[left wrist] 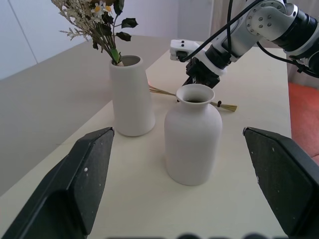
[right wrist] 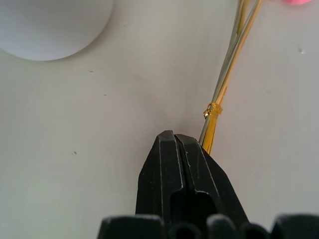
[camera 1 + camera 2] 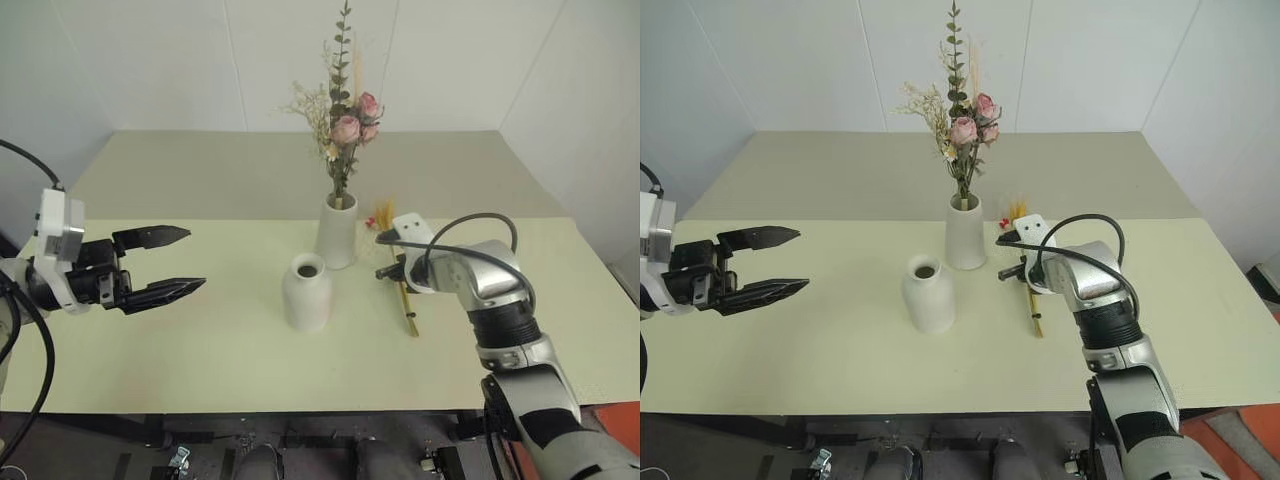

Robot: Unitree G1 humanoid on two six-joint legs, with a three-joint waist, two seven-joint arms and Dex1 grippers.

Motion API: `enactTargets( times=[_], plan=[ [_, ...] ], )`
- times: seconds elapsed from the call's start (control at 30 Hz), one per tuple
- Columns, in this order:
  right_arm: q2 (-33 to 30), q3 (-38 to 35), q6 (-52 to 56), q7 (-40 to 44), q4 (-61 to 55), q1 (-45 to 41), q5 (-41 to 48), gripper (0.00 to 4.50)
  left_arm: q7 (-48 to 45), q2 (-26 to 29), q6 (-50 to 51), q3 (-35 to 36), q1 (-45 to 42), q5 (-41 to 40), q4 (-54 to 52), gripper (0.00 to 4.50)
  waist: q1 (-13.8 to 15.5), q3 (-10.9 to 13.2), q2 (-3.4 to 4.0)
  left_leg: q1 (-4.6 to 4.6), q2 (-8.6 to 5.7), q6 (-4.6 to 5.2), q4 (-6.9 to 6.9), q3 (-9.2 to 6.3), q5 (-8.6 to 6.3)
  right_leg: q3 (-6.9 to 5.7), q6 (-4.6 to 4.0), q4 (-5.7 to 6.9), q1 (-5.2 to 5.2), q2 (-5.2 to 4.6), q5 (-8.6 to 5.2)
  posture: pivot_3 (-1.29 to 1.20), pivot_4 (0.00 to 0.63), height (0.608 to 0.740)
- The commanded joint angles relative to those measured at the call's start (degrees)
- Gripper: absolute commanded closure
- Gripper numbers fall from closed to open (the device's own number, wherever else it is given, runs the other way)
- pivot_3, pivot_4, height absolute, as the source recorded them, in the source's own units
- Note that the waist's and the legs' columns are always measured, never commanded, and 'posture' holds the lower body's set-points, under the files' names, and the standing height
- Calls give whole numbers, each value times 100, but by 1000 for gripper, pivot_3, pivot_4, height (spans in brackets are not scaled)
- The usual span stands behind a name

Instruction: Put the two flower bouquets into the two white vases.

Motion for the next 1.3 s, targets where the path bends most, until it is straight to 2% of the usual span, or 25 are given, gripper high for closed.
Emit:
enactTargets(
  times=[0.03,0.27,0.37,0.53,0.77,0.87,1.03,1.17,1.27,1.3],
  plan=[
    [-215,-242,29,27,-569,58,-29,4472,-28,117,-18,83,-140,-66,-12,0,0,0,0,-1,0,0,0,0,0,0,0,0,-1,0,0,0,150,740],
    [-557,-219,-483,371,-1022,156,24,4472,-97,156,-19,-2,-243,-41,74,0,-5,0,1,1,0,0,0,0,0,0,1,0,0,0,0,0,150,740],
    [-667,-44,-458,394,-904,63,-86,3829,-105,158,-23,-35,-269,-36,86,0,-1,0,0,0,1,0,0,0,0,0,1,-1,0,1,-1,0,150,740],
    [-548,481,-662,353,-298,12,-366,2140,-99,133,-25,-75,-286,-18,73,0,-7,0,0,0,0,0,0,0,0,0,1,-2,1,1,-1,0,150,740],
    [-190,637,-1199,364,673,-194,-619,2140,-75,138,-19,-54,-231,-18,12,0,-13,0,0,1,0,0,0,1,0,1,0,-2,1,1,0,0,150,740],
    [-99,551,-1290,362,746,-211,-665,2742,-62,145,-13,-5,-158,-19,-38,0,-7,0,0,1,1,0,-1,0,0,1,0,-1,0,1,0,0,150,740],
    [-88,126,-1257,246,605,-235,-643,4462,-54,171,-19,53,-79,-21,-63,0,-2,1,1,0,0,0,0,0,0,1,0,0,0,1,0,0,150,740],
    [-58,-594,-1186,-71,501,-202,-605,4485,-52,175,-34,39,-61,-16,-68,0,13,1,1,-3,-1,0,0,0,0,1,0,-2,-1,0,0,0,150,740],
    [117,-1414,-1417,-523,138,-105,-554,4485,-68,182,-42,18,-83,-8,-40,0,12,1,1,-3,-1,0,-1,0,0,1,0,-1,-2,0,0,0,150,740],
    [283,-1921,-1676,-810,-65,-101,-474,4485,-83,188,-48,1,-99,-2,-20,0,12,1,1,-3,0,0,-2,0,0,1,0,-2,-1,0,0,0,150,740]
  ],
)
